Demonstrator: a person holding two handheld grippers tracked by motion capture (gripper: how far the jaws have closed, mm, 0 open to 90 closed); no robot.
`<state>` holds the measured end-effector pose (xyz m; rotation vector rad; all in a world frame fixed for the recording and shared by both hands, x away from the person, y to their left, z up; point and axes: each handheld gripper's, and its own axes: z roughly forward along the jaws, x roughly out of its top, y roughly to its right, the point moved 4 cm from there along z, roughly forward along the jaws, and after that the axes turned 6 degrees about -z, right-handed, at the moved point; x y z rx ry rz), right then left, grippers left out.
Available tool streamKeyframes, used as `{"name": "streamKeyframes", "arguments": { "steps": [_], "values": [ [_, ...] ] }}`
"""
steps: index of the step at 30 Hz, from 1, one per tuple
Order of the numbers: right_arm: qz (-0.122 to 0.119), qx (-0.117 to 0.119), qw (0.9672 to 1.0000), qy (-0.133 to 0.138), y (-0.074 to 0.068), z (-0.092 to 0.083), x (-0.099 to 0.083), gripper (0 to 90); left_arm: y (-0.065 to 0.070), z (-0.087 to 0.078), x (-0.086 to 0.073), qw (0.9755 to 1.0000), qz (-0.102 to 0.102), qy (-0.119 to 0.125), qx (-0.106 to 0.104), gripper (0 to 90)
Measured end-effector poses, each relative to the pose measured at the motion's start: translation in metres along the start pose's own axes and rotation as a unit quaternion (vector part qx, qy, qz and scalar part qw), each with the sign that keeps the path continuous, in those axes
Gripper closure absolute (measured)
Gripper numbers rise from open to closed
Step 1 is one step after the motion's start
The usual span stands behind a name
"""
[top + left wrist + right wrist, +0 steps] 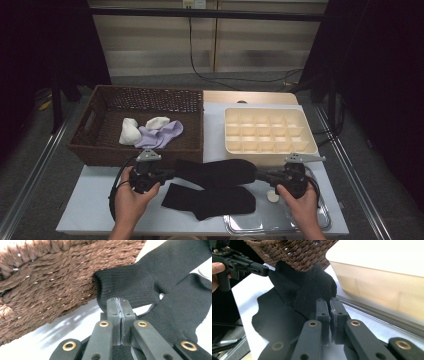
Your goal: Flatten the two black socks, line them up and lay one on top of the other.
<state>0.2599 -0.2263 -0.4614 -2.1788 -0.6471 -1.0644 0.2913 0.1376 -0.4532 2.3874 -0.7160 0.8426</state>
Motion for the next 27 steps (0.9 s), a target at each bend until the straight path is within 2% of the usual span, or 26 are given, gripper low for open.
{"name": "streamKeyframes", "arguments": {
  "steps": [2, 7, 8, 13, 18, 22, 23, 24, 25, 26, 27],
  "values": [
    [0.002, 0.000, 1.0000, -0.002, -0.001, -0.001, 0.000, 86.4, 0.000, -0.001, -0.001, 1.0000, -0.004, -0.001, 0.000, 89.1],
    [0.007, 0.008, 0.9999, -0.002, -0.006, -0.003, 0.001, 86.4, 0.000, -0.015, -0.002, 0.9999, -0.005, 0.015, -0.002, 89.0],
    [0.004, 0.010, 0.9999, -0.001, -0.007, -0.003, 0.002, 86.3, 0.000, -0.016, -0.003, 0.9999, -0.002, 0.010, 0.000, 89.0],
    [0.004, 0.019, 0.9997, -0.018, -0.013, -0.005, -0.001, 86.3, -0.002, -0.018, -0.012, 0.9999, -0.012, 0.001, -0.002, 89.0],
    [0.023, 0.042, 0.9984, -0.031, -0.017, -0.010, -0.012, 86.2, -0.001, -0.023, -0.022, 0.9998, -0.019, -0.004, -0.010, 89.0],
    [0.024, 0.052, 0.9970, -0.052, -0.022, -0.011, -0.023, 86.0, 0.001, -0.020, -0.035, 0.9995, -0.018, -0.026, -0.009, 88.9],
    [0.024, 0.051, 0.9958, -0.073, -0.023, -0.008, -0.030, 85.8, 0.001, -0.018, -0.039, 0.9993, -0.019, -0.030, -0.009, 88.9],
    [0.024, 0.051, 0.9958, -0.073, -0.023, -0.008, -0.030, 85.8, 0.000, -0.015, -0.042, 0.9991, -0.020, -0.037, -0.009, 88.9],
    [0.022, 0.041, 0.9948, -0.091, -0.021, -0.003, -0.037, 85.6, -0.001, -0.011, -0.046, 0.9986, -0.023, -0.047, -0.011, 88.9],
    [0.022, 0.041, 0.9948, -0.091, -0.021, -0.003, -0.037, 85.6, -0.001, -0.011, -0.046, 0.9986, -0.023, -0.047, -0.011, 88.9],
    [0.015, 0.027, 0.9942, -0.103, -0.019, -0.001, -0.041, 84.6, -0.001, -0.009, -0.048, 0.9982, -0.021, -0.056, -0.011, 88.8]
  ]
}}
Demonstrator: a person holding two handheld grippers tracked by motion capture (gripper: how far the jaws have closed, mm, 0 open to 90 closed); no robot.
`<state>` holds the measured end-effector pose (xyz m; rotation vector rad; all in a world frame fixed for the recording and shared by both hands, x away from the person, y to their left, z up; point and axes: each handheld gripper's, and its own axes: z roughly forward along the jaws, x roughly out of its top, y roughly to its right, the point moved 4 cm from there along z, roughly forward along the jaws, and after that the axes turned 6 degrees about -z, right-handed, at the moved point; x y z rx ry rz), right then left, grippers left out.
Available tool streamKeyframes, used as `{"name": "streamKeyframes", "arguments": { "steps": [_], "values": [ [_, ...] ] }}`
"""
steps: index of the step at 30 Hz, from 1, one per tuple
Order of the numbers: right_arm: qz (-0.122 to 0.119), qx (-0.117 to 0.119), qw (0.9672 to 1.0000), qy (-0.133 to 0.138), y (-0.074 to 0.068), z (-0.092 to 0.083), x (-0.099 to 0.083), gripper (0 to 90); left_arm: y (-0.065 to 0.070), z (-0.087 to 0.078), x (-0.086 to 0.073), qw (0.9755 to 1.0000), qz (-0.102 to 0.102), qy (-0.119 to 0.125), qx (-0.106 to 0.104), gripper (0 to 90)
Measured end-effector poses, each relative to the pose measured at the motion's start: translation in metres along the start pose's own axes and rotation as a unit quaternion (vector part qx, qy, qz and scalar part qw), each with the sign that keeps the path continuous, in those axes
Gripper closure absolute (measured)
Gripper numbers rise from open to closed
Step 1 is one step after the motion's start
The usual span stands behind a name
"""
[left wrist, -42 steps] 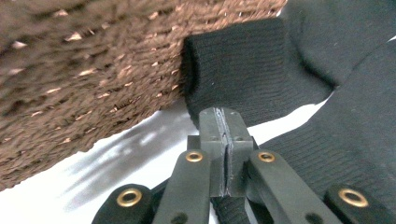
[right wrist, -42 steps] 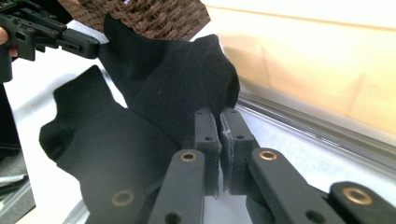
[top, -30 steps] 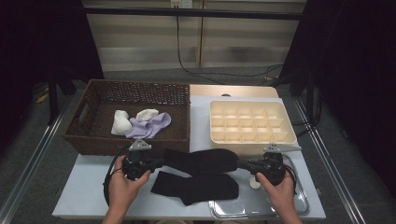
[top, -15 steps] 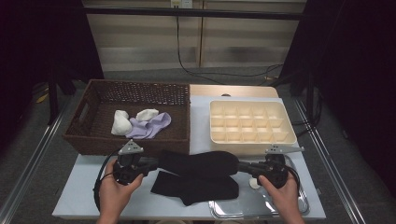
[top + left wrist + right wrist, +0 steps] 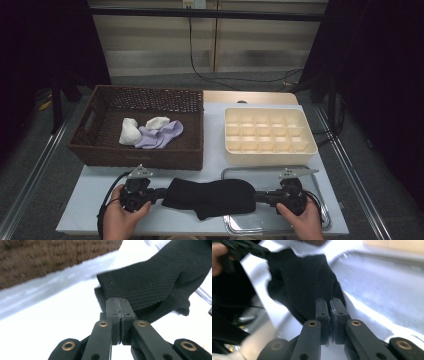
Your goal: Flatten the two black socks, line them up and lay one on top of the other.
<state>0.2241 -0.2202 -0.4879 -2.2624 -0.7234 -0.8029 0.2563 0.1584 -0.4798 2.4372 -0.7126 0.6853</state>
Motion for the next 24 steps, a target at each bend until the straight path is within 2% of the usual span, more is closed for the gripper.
{"name": "streamKeyframes", "arguments": {
  "steps": [1, 4, 6, 8, 9, 11, 13, 14, 15, 17, 18, 20, 21, 23, 24],
  "values": [
    [0.000, 0.000, 1.0000, 0.000, 0.000, 0.000, 0.000, 84.6, -0.001, 0.002, -0.001, 1.0000, 0.003, -0.008, 0.004, 88.8],
    [-0.002, -0.003, 1.0000, -0.004, 0.000, 0.001, -0.001, 80.0, -0.003, 0.004, -0.002, 0.9999, 0.003, -0.013, 0.006, 88.4],
    [-0.002, -0.007, 1.0000, -0.004, 0.002, 0.001, -0.002, 74.5, -0.005, 0.004, -0.001, 0.9999, -0.004, -0.007, 0.009, 86.3],
    [0.000, -0.017, 0.9998, 0.003, 0.004, 0.001, -0.003, 66.0, -0.007, -0.001, 0.002, 0.9995, -0.009, 0.017, 0.024, 77.7],
    [0.001, -0.019, 0.9998, 0.005, 0.006, 0.000, -0.003, 64.7, -0.008, -0.003, 0.003, 0.9996, -0.011, 0.019, 0.019, 77.1],
    [0.006, -0.012, 0.9999, 0.010, 0.007, 0.000, -0.003, 60.6, -0.006, -0.002, 0.003, 0.9995, -0.017, 0.025, 0.007, 70.0],
    [0.001, -0.003, 1.0000, 0.001, 0.004, 0.004, -0.003, 60.1, -0.001, 0.008, 0.001, 0.9998, 0.001, 0.014, 0.014, 66.6],
    [-0.004, -0.005, 1.0000, -0.004, 0.003, 0.007, -0.003, 60.2, -0.001, 0.008, 0.001, 0.9998, 0.001, 0.014, 0.014, 65.7],
    [-0.009, -0.010, 0.9998, -0.013, 0.002, 0.010, -0.004, 61.1, 0.001, 0.014, -0.002, 0.9999, 0.004, -0.004, 0.010, 65.5],
    [-0.016, -0.017, 0.9995, -0.023, 0.002, 0.012, -0.005, 62.1, 0.002, 0.017, -0.003, 0.9998, 0.007, -0.008, 0.014, 65.4],
    [-0.021, -0.020, 0.9992, -0.026, 0.001, 0.015, -0.005, 65.2, 0.003, 0.020, -0.004, 0.9997, 0.009, -0.021, 0.009, 65.5],
    [-0.029, -0.019, 0.9988, -0.034, 0.001, 0.018, -0.004, 72.2, 0.004, 0.021, -0.005, 0.9995, 0.020, -0.021, 0.014, 66.0],
    [-0.032, -0.024, 0.9986, -0.034, 0.001, 0.019, -0.004, 75.6, 0.004, 0.020, -0.005, 0.9991, 0.027, -0.027, 0.017, 67.7],
    [-0.033, -0.024, 0.9983, -0.040, 0.002, 0.020, -0.002, 83.0, 0.004, 0.021, -0.004, 0.9991, 0.027, -0.026, 0.021, 72.0],
    [-0.026, -0.025, 0.9988, -0.034, 0.004, 0.021, 0.000, 85.8, 0.004, 0.022, -0.004, 0.9990, 0.028, -0.028, 0.020, 79.1]
  ]
}}
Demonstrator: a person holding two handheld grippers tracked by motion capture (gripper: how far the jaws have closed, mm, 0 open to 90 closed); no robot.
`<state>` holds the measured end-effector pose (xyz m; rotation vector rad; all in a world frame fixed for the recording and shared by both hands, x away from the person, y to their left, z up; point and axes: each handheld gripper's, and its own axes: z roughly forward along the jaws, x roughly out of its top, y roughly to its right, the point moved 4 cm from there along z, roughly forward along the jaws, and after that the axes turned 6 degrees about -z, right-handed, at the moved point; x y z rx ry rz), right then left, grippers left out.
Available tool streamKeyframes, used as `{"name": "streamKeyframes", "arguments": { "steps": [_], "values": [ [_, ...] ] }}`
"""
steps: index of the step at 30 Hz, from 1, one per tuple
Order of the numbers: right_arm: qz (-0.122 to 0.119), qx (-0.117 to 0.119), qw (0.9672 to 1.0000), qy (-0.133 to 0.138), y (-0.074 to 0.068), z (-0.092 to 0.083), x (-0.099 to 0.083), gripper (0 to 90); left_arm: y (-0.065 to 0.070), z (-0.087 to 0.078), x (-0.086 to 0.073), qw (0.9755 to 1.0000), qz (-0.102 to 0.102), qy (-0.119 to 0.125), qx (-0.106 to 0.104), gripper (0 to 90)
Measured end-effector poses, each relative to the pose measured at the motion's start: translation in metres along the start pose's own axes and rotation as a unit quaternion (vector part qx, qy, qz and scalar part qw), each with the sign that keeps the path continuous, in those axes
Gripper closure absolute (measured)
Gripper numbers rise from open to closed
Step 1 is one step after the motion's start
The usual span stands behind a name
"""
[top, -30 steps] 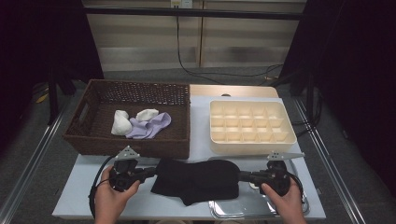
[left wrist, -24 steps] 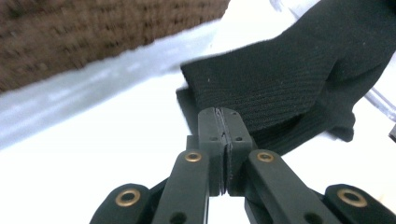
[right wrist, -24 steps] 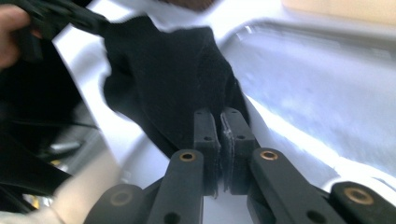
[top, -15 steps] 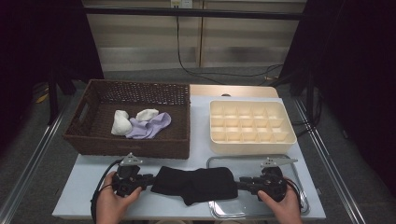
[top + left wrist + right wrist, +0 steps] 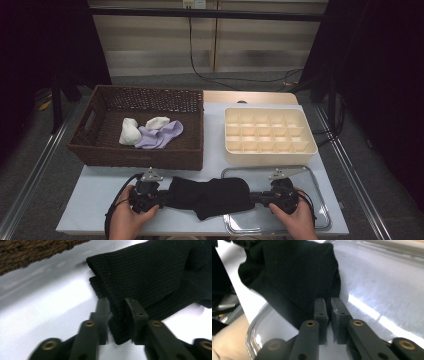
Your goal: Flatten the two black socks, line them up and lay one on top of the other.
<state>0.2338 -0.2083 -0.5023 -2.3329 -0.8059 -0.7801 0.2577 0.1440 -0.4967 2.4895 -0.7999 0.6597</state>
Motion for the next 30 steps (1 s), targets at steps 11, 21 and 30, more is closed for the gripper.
{"name": "streamKeyframes", "arguments": {
  "steps": [11, 21, 30],
  "values": [
    [0.011, -0.019, 0.9994, 0.028, 0.010, 0.002, 0.013, 82.2, -0.008, 0.003, 0.015, 0.9993, -0.008, 0.021, 0.030, 81.4],
    [-0.016, -0.043, 0.9976, 0.051, 0.001, -0.005, 0.026, 57.4, -0.009, -0.004, 0.023, 0.9981, -0.017, 0.053, 0.025, 71.6],
    [-0.028, -0.067, 0.9962, 0.048, 0.003, 0.003, 0.029, 84.9, -0.009, 0.005, 0.024, 0.9988, -0.002, 0.027, 0.041, 85.4]
  ]
}}
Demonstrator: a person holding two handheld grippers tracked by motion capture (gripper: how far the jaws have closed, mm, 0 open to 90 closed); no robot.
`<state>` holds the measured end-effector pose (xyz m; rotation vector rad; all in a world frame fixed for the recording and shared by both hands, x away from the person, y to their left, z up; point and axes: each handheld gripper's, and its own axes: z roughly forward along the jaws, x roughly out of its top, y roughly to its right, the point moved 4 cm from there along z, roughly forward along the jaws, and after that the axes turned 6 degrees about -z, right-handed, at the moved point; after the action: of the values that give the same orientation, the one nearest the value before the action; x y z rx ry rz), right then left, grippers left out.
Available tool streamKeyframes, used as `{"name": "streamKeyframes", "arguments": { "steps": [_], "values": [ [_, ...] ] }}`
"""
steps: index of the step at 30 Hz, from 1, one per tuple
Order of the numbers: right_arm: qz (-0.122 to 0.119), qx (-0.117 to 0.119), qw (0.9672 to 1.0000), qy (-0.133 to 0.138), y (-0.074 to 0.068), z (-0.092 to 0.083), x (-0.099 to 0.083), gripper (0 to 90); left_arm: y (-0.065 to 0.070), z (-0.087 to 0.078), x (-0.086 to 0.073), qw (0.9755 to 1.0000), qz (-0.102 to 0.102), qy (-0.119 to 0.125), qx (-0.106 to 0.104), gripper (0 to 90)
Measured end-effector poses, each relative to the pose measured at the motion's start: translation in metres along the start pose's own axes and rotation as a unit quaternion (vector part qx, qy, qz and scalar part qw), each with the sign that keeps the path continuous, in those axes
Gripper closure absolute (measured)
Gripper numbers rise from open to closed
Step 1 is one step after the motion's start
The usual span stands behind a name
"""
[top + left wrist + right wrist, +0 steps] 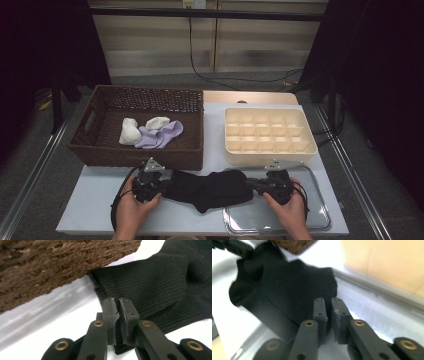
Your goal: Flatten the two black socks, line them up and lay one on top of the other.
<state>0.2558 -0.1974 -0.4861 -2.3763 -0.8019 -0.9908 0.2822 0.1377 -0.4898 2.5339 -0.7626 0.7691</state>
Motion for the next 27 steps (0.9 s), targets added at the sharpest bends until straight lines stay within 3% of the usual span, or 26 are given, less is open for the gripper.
{"name": "streamKeyframes", "arguments": {
  "steps": [7, 11, 13, 15, 19, 21, 23, 27],
  "values": [
    [0.011, 0.018, 0.9998, 0.003, -0.001, -0.002, 0.001, 86.8, 0.003, -0.009, 0.004, 1.0000, 0.006, 0.005, 0.005, 86.6],
    [0.019, 0.033, 0.9991, 0.021, -0.003, -0.013, 0.006, 86.7, 0.004, -0.020, 0.007, 0.9998, -0.001, 0.021, -0.006, 86.7],
    [0.033, 0.049, 0.9976, 0.035, -0.003, -0.020, 0.008, 86.8, 0.004, -0.024, 0.008, 0.9994, -0.013, 0.024, -0.023, 86.7],
    [0.038, 0.054, 0.9972, 0.035, -0.002, -0.022, 0.008, 86.7, 0.003, -0.028, 0.008, 0.9994, -0.014, 0.025, -0.021, 86.6],
    [0.044, 0.063, 0.9967, 0.027, 0.001, -0.023, 0.003, 86.4, 0.003, -0.032, 0.007, 0.9986, -0.025, 0.019, -0.041, 86.6],
    [0.042, 0.055, 0.9975, 0.017, 0.002, -0.025, -0.001, 86.0, 0.008, -0.032, 0.007, 0.9978, -0.025, 0.020, -0.059, 86.5],
    [0.045, 0.048, 0.9977, 0.015, 0.004, -0.023, -0.003, 82.8, 0.010, -0.029, 0.007, 0.9989, -0.014, 0.012, -0.044, 86.5],
    [0.045, 0.029, 0.9984, 0.018, 0.009, -0.022, -0.006, 74.9, 0.010, -0.021, 0.005, 0.9993, -0.005, 0.006, -0.036, 86.4]
  ]
}}
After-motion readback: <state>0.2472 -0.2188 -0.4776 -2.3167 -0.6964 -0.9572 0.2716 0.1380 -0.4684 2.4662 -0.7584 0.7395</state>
